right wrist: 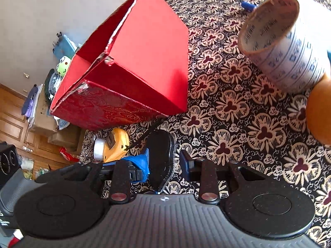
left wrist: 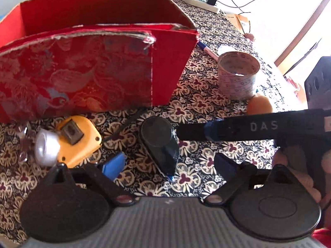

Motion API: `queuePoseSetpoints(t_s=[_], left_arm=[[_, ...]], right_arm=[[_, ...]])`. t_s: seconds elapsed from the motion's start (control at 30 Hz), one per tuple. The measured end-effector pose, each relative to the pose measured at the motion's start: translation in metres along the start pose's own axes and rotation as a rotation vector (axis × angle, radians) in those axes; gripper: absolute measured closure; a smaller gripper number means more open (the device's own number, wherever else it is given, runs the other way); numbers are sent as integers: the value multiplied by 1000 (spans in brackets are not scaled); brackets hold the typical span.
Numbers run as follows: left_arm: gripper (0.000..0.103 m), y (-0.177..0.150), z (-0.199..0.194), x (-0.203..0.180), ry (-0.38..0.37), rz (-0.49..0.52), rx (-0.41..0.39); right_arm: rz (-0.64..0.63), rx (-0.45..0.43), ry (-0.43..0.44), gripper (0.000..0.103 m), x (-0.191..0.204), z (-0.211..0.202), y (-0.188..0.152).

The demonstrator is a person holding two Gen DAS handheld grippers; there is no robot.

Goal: Organize rigid objects
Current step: 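Move the right gripper to the black oval object and grasp it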

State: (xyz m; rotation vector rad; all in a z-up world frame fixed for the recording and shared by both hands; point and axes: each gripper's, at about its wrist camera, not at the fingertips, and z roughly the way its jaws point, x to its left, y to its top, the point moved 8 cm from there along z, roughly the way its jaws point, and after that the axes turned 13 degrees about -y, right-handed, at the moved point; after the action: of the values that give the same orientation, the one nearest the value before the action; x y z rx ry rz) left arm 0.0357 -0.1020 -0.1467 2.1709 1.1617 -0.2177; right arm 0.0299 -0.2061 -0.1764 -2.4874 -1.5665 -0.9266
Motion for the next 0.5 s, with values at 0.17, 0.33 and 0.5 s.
queuePoseSetpoints(t_s=[0.17, 0.33, 0.5], left_arm=[[8, 1, 8, 4, -3, -7, 3], [11, 2, 17, 3, -26, 2, 15], [48, -1, 28, 6, -26, 8, 52]], right_arm=[[11, 3, 6, 89, -2, 5, 0], [20, 9, 14, 89, -1, 12, -1], [2, 8, 28, 88, 3, 17, -4]])
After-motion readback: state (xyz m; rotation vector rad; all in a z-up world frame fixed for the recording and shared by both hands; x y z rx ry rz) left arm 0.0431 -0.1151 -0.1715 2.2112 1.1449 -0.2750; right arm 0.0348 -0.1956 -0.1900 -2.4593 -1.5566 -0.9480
